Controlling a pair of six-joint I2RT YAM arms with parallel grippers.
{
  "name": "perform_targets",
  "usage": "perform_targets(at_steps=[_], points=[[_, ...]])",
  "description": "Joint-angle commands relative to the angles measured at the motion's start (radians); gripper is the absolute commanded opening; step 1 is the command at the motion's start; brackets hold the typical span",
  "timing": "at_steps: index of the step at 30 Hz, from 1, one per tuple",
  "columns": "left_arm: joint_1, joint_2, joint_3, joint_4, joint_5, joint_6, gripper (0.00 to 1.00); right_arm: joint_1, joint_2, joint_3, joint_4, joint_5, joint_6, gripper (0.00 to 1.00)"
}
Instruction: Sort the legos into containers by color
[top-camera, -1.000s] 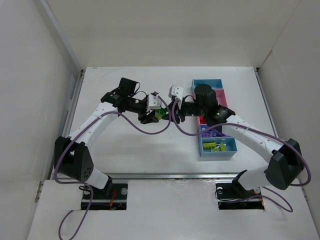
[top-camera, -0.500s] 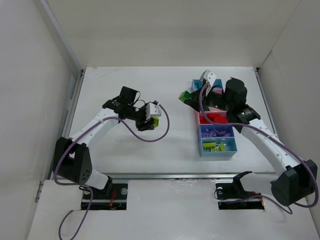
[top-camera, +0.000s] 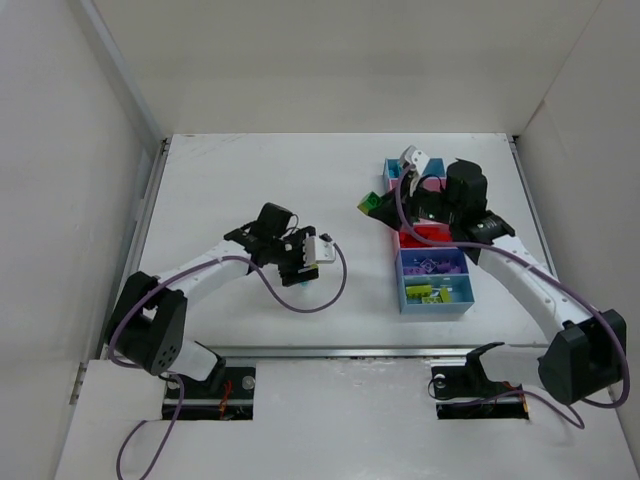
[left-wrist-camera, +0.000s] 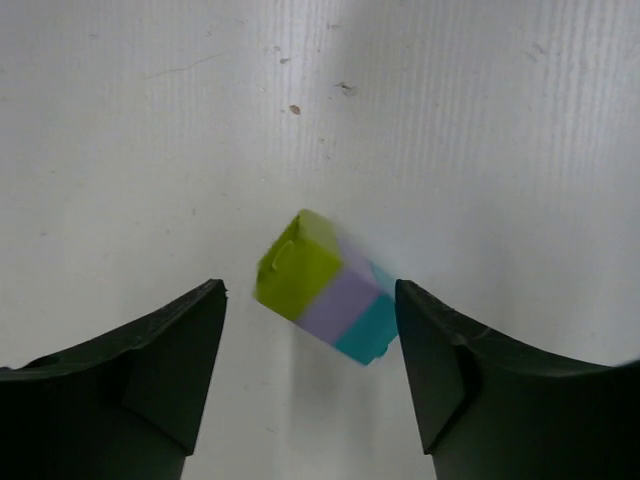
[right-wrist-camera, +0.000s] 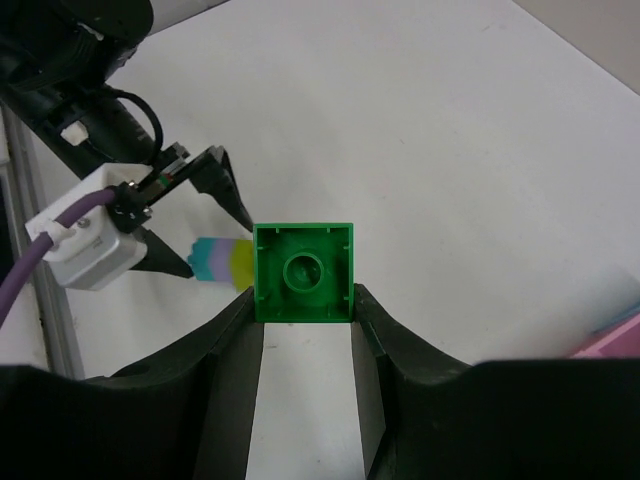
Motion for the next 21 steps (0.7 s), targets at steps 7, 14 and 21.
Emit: perform_targets(at_steps=[7, 14, 21], points=[[-0.021, -0.014, 0.172, 0.034, -0.025, -0.012, 0.78, 0.079, -0.017, -0.014, 0.036, -0.148, -0.084, 0.04], [0.046, -0.014, 0.411, -0.089, 0.392, -0.037, 0.86, 0.180, -0.006, 0.021, -0.002, -0.156, -0.148, 0.01], [0.036, -0.004, 0.481, -0.282, 0.575, 0.072, 0.94, 0.252, 0.031, 0.054, -0.013, -0.095, -0.167, 0.00]])
